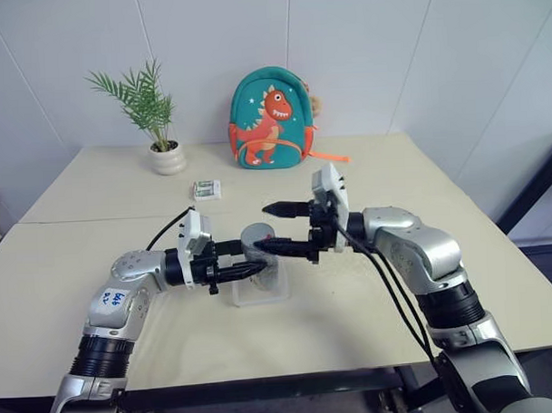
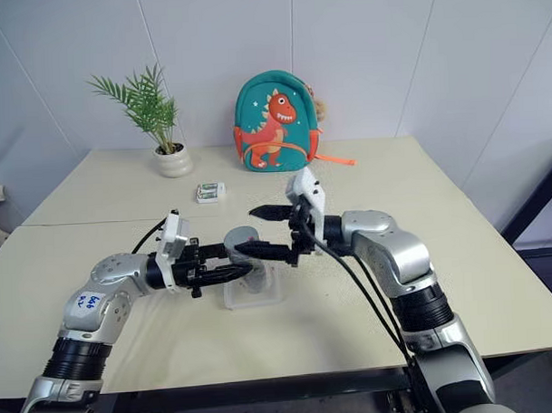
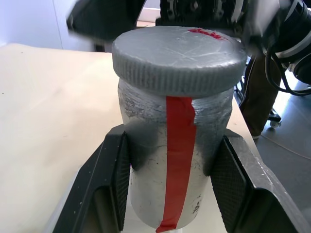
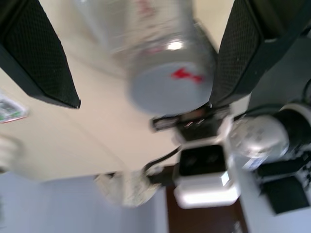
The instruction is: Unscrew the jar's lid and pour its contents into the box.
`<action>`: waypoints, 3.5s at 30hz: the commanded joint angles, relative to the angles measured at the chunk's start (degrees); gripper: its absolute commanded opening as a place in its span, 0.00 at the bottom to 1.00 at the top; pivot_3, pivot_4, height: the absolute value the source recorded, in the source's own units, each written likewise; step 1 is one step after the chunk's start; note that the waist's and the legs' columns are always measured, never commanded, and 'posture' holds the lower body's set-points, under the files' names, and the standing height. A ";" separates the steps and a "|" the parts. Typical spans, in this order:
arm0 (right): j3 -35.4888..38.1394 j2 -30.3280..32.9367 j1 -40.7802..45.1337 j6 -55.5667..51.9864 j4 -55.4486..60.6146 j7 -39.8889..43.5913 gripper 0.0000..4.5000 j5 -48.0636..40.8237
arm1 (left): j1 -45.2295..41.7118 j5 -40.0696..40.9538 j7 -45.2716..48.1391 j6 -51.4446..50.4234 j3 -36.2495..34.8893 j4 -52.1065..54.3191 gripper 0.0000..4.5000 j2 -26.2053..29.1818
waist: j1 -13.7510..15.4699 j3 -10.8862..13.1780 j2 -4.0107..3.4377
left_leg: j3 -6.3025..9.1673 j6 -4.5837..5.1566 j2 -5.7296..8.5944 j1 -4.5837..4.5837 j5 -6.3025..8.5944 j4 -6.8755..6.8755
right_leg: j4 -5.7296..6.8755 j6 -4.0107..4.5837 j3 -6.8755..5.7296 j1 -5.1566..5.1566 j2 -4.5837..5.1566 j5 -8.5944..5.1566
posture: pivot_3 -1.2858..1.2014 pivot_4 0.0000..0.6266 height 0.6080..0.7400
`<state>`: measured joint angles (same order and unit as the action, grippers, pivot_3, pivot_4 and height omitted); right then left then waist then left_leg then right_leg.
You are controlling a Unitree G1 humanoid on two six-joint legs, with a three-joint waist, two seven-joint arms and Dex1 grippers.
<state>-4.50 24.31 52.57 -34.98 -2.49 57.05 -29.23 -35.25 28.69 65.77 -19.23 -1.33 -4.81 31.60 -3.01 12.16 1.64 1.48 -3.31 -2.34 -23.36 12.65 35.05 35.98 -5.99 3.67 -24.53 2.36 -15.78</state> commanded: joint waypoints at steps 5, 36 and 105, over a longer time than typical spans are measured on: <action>3.55 3.42 0.39 2.44 -3.42 0.97 0.99 0.97 | -0.23 0.65 0.78 1.51 -0.70 1.63 0.44 -0.17 | -0.17 0.00 0.00 | -0.03 0.00 0.00 0.02 0.00 0.00 | 0.03 0.00 0.02 -0.01 -0.02 0.00 | 0.52 0.24 1.00; -5.98 -4.29 2.35 5.24 1.30 1.63 0.99 4.67 | -0.86 0.30 0.95 1.12 0.11 1.26 0.44 -0.29 | -0.10 0.00 -0.01 | -0.04 0.00 -0.01 0.03 0.00 0.04 | 0.07 -0.01 0.04 -0.01 -0.02 0.01 | 0.52 0.24 1.00; -2.22 2.62 2.01 1.92 0.54 6.03 0.99 2.17 | 0.02 0.05 0.57 0.88 -0.08 1.87 0.44 -0.89 | -0.14 0.01 -0.02 | -0.27 0.03 -0.03 0.07 0.02 0.07 | 0.05 -0.09 0.28 -0.02 -0.06 0.05 | 0.52 0.24 1.00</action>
<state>-10.07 25.67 54.38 -33.69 -2.78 63.27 -26.57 -35.32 27.90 65.57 -18.72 -1.10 -5.16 30.45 -3.16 12.17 1.63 1.20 -3.28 -2.37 -23.29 12.67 35.12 36.03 -6.07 3.96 -24.55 2.30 -15.73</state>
